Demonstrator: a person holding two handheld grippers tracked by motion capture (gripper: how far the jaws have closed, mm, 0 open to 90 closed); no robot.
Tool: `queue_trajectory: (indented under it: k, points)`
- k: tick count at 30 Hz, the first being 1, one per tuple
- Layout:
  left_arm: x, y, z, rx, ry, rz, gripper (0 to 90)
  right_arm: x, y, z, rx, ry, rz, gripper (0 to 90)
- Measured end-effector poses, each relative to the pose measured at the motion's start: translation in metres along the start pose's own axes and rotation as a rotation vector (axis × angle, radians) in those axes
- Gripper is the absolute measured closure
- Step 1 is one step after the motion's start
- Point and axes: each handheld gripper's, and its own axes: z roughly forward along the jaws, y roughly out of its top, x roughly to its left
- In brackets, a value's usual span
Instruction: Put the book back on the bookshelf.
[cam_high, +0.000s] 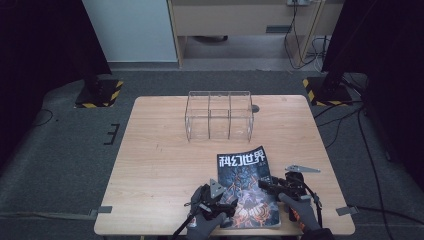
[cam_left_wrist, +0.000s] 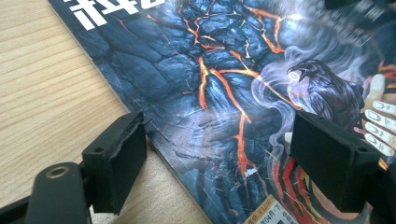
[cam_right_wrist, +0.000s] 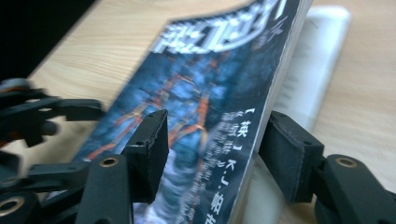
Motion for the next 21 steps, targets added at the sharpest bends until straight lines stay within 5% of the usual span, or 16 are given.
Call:
queue_trajectory:
  k: [4, 12, 21]
  points:
    - [0.0, 0.0, 0.0, 0.0, -0.002, -0.001, 17.9, 0.003, -0.002, 0.006, 0.041, -0.019, -0.026, 42.9]
    - [0.007, 0.0, -0.001, -0.011, -0.015, -0.022, 20.1, 0.006, 0.006, -0.003, 0.039, -0.007, -0.06, 45.0]
    - [0.009, 0.001, -0.001, -0.007, -0.002, -0.016, 20.0, -0.003, 0.003, 0.009, 0.113, -0.075, -0.067, 45.6]
